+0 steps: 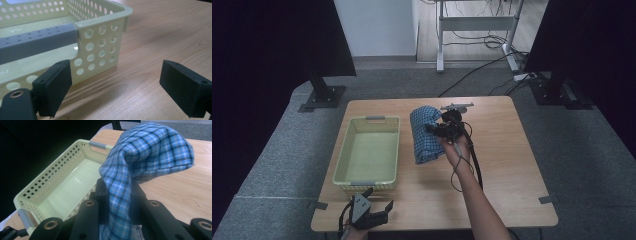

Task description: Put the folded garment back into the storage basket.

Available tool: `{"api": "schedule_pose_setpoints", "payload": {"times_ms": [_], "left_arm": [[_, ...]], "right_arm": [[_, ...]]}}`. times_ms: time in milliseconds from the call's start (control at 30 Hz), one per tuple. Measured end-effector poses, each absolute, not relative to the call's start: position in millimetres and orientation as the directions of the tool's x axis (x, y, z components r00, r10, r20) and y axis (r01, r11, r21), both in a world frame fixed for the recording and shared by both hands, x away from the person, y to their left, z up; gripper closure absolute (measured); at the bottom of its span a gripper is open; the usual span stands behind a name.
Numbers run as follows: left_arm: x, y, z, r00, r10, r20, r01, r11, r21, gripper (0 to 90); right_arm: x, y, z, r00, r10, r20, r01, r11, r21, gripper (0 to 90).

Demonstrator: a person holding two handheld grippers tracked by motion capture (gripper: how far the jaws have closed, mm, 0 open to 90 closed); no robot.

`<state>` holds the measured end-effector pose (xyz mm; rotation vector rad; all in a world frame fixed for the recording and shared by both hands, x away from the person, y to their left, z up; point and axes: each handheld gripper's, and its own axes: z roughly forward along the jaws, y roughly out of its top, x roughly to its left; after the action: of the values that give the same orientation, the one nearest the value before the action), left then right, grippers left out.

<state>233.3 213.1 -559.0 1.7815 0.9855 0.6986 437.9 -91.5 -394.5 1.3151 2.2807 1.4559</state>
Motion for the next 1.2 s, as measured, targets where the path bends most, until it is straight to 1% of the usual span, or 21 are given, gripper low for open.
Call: {"api": "schedule_pose_setpoints", "payload": {"times_ms": [367, 1100, 1200], "left_arm": [[233, 213, -559, 0.512, 0.858, 0.031, 0.317, -0.223, 0.922, 11.0], [233, 214, -559, 0.520, 0.854, 0.026, 0.316, -0.221, 0.922, 10.9], [233, 213, -559, 0.521, 0.853, 0.031, 0.315, -0.226, 0.922, 10.9]], "right_arm": [[442, -68, -390, -0.636, 0.700, 0.325, 0.587, 0.166, 0.793, 74.4], [443, -4, -387, -0.701, 0.627, 0.338, 0.568, 0.205, 0.797, 73.9], [444, 1, -386, -0.705, 0.617, 0.350, 0.567, 0.193, 0.801, 73.8]]}}
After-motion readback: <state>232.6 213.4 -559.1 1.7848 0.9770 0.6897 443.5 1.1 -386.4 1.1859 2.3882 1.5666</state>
